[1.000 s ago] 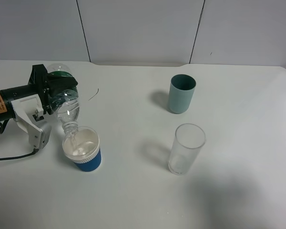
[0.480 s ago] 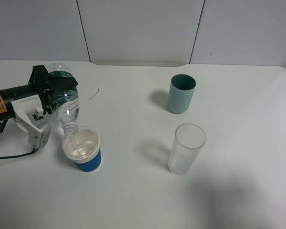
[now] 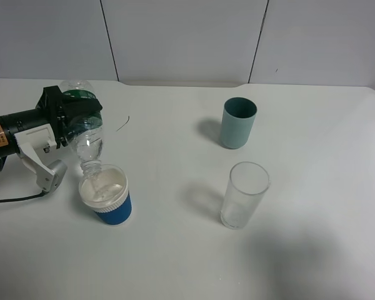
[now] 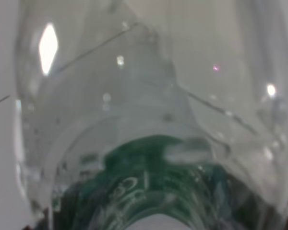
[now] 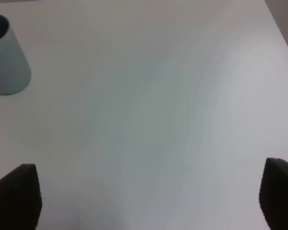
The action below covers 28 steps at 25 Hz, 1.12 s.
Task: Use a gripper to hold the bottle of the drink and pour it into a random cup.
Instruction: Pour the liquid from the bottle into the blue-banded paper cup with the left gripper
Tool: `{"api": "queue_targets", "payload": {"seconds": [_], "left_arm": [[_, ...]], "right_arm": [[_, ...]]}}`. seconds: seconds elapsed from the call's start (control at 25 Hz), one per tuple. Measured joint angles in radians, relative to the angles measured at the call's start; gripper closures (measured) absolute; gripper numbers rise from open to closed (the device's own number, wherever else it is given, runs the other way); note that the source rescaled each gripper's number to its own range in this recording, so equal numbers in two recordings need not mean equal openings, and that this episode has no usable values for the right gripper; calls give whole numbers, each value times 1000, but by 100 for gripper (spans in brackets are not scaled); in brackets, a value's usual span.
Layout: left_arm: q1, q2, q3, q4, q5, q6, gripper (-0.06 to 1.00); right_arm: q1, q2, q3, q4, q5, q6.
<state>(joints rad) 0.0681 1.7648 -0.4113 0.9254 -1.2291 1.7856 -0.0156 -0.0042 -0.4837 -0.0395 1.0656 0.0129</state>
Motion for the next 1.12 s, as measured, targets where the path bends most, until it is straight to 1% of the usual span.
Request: {"api": "queue_targets", "payload": {"seconds": [1.12], "left_arm": [[0, -1, 0, 0, -3, 13, 93]], "right_arm": [[0, 0, 0, 0, 0, 0]]}}
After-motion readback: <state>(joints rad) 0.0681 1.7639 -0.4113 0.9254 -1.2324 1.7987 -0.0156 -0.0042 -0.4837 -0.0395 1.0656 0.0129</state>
